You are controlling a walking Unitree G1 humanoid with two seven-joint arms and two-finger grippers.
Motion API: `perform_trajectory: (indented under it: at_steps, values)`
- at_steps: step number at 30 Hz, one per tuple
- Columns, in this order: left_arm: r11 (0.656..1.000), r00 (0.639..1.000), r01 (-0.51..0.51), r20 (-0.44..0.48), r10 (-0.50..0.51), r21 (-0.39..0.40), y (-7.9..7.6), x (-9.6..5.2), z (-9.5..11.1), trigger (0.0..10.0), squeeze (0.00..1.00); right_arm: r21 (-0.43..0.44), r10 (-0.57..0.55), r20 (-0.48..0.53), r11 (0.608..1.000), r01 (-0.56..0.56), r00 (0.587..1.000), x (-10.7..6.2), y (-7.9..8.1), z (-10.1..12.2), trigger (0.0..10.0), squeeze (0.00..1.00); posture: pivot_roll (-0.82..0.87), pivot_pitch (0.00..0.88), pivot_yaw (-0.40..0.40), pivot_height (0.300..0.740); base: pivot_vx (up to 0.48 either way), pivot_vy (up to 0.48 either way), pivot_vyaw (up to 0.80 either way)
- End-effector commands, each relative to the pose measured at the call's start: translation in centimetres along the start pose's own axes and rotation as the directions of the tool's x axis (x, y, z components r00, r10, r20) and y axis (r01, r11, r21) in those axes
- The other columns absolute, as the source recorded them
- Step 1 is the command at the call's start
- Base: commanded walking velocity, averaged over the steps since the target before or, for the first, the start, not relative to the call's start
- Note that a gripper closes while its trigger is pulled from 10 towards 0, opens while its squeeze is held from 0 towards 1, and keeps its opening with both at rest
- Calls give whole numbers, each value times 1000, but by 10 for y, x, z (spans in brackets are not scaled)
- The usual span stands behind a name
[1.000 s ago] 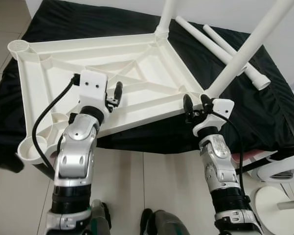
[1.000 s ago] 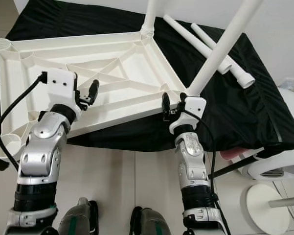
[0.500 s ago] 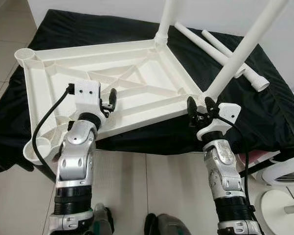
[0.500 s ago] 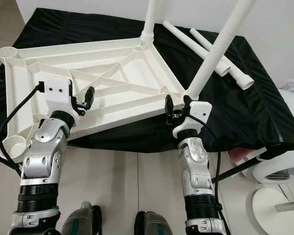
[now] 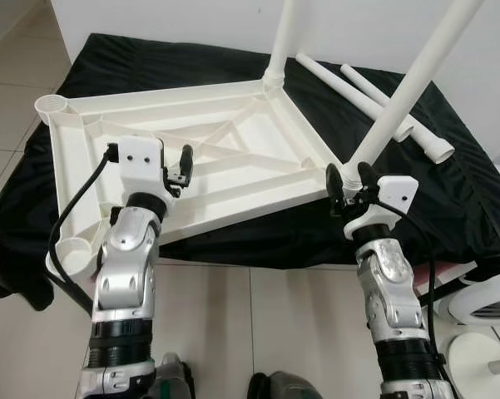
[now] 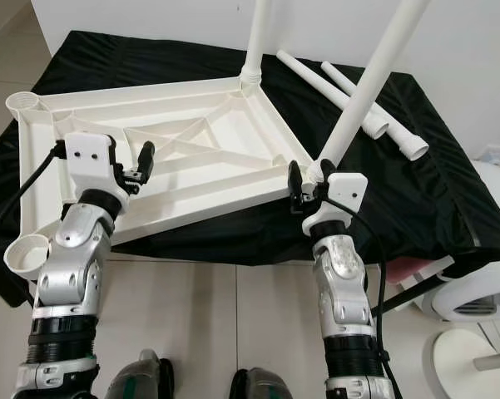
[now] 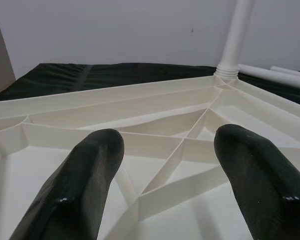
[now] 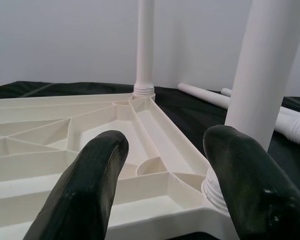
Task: Building children table
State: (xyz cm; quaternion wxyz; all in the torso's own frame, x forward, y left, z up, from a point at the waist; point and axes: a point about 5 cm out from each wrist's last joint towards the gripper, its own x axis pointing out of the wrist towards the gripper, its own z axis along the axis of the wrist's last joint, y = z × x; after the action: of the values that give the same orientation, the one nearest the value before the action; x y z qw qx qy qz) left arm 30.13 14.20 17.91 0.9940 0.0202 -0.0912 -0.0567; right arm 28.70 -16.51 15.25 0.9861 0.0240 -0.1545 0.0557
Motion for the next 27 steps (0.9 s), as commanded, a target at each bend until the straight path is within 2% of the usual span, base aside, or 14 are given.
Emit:
perform_trajectory:
  at_steps: [1,3,12,17,22,27]
  values:
    - [996,996,-85,0,85,-2,-1,-2,-3,10000,0,-25,6,11,1000,-6,1000,-4,-2,1,10000,0,44,0,-91,740,0,0,0]
    - [997,997,-71,-3,71,-22,-4,-6,-7,10000,0,-41,9,10,999,-9,1000,-10,-2,-2,10000,0,44,0,-89,740,0,0,0]
    - [998,998,-57,35,58,-6,-2,-17,-15,10000,0,-49,-25,-29,999,23,999,-26,-9,-16,10000,0,38,0,-90,740,0,0,0]
    - [999,997,-49,55,50,-24,-3,-20,-20,10000,0,-60,-15,-33,998,13,999,-27,-13,-19,10000,0,41,0,-89,740,0,0,0]
    - [999,998,-38,50,37,22,-5,-22,-29,10000,0,-57,-26,-54,998,23,998,-27,-17,-29,10000,0,51,0,-91,740,0,0,0]
    - [999,999,-17,45,15,32,-7,-20,-31,10000,0,-42,-28,-61,999,25,998,-24,-17,-31,10000,0,58,0,-102,740,0,0,0]
